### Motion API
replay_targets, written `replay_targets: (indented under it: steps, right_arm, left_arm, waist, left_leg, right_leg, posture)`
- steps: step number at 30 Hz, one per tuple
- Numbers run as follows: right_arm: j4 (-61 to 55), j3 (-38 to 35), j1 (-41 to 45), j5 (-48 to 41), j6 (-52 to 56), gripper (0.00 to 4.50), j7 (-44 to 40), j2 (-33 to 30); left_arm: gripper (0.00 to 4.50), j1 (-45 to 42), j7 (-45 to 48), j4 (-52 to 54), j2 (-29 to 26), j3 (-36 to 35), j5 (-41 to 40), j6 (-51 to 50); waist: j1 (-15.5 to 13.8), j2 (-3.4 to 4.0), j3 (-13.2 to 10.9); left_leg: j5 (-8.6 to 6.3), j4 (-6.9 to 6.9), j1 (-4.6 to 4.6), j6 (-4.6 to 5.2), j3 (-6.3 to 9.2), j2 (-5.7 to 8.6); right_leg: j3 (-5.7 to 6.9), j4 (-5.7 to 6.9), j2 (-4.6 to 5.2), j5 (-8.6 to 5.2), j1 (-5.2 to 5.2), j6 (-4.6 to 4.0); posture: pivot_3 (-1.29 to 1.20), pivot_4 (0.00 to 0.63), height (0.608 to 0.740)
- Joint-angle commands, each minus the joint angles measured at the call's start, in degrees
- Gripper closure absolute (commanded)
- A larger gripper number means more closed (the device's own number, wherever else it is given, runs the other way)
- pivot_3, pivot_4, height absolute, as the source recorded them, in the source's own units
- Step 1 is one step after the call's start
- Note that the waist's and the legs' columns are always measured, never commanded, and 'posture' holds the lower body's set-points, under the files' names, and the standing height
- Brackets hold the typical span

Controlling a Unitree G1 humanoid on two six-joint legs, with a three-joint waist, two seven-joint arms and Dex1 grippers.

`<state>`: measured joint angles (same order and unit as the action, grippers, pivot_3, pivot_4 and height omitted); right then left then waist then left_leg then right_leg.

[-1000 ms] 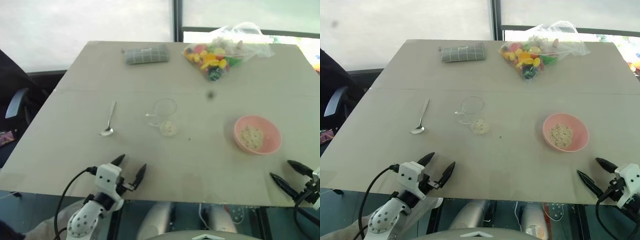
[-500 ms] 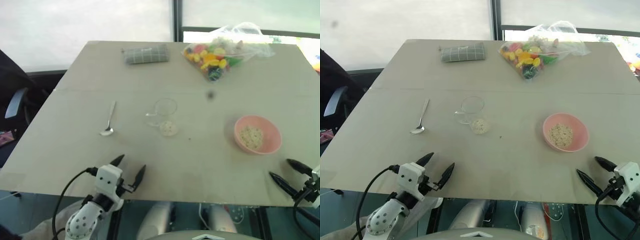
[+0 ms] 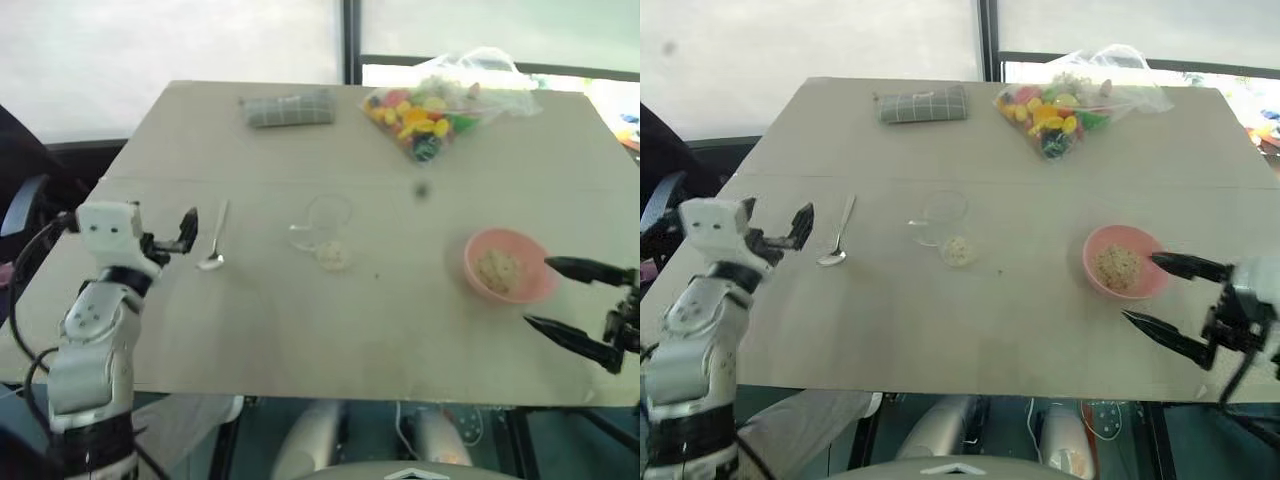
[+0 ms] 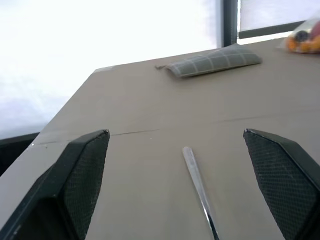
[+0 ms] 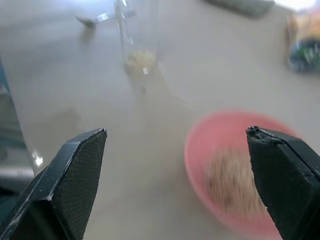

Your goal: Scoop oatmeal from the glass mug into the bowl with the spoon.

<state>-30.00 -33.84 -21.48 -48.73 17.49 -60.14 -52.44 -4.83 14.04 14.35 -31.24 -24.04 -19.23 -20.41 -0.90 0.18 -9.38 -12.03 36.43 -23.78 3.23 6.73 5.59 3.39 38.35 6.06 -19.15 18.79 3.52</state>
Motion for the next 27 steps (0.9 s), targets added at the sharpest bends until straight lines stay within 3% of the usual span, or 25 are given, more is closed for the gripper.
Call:
replay_targets:
  steps: [1,6,11,15,23,26,27]
  right_arm:
    - [-4.6,5.7,6.1,-3.3,4.6,0.0,4.3,-0.2]
    - [-3.3,9.5,12.1,-1.7,5.8,0.0,5.8,0.9]
    - [-2.9,10.9,14.3,-0.6,5.9,0.0,6.2,2.2]
    - [-3.1,11.3,14.3,0.6,5.8,0.0,6.5,3.3]
    - [-1.8,10.3,11.4,4.5,4.1,0.0,6.0,5.2]
    - [-0.7,9.9,10.9,5.3,3.2,0.0,5.3,5.7]
    - [-0.5,9.9,11.1,5.5,3.1,0.0,5.2,5.9]
  left_arm:
    - [0.05,-6.4,-3.0,-5.3,-1.8,1.1,1.5,-8.2]
    - [0.05,-9.0,-3.4,-6.6,-2.7,3.0,1.3,-19.4]
    - [0.05,-10.3,-0.4,-6.7,-3.3,6.0,1.6,-20.4]
    - [0.05,-10.8,1.6,-6.9,-3.2,7.2,0.6,-24.1]
    - [0.05,-9.0,-1.8,-6.1,-2.8,7.1,1.3,-41.0]
    - [0.82,-8.7,-2.1,-8.2,-2.9,6.2,1.8,-41.2]
    - [1.29,-8.9,-2.0,-8.9,-2.9,6.1,1.9,-40.8]
  waist:
    - [0.0,-0.42,0.0]
    - [0.1,-0.65,-0.1]
    - [0.0,-0.68,-0.2]
    - [0.0,-0.69,-0.2]
    - [0.2,-0.59,-0.1]
    - [0.4,-0.52,-0.1]
    - [0.5,-0.47,0.0]
  left_leg:
    - [0.03,0.01,-0.19,-0.06,-0.01,0.05]
    - [0.12,0.02,-0.35,-0.22,-0.05,0.1]
    - [0.13,0.07,-0.34,-0.23,-0.04,0.11]
    - [0.13,0.14,-0.34,-0.23,-0.05,0.11]
    - [0.14,0.15,-0.37,-0.24,-0.17,0.1]
    - [0.14,0.14,-0.3,-0.24,-0.25,0.1]
    - [0.13,0.13,-0.23,-0.24,-0.33,0.09]
  right_leg:
    - [-0.06,0.04,0.06,0.02,0.21,-0.02]
    - [-0.09,0.02,0.14,0.02,0.28,-0.02]
    - [-0.09,0.17,0.17,0.02,0.36,-0.02]
    - [-0.13,0.41,0.18,0.02,0.45,-0.03]
    - [-0.29,0.57,0.17,0.02,0.62,-0.03]
    - [-0.38,0.61,0.17,0.02,0.61,-0.03]
    - [-0.48,0.65,0.17,0.02,0.61,-0.03]
  posture:
    - [0.0,0.15,0.718]
    - [0.0,0.15,0.718]
    - [0.0,0.15,0.718]
    - [0.0,0.15,0.718]
    - [0.0,0.15,0.718]
    - [0.0,0.15,0.718]
    - [0.0,0.15,0.718]
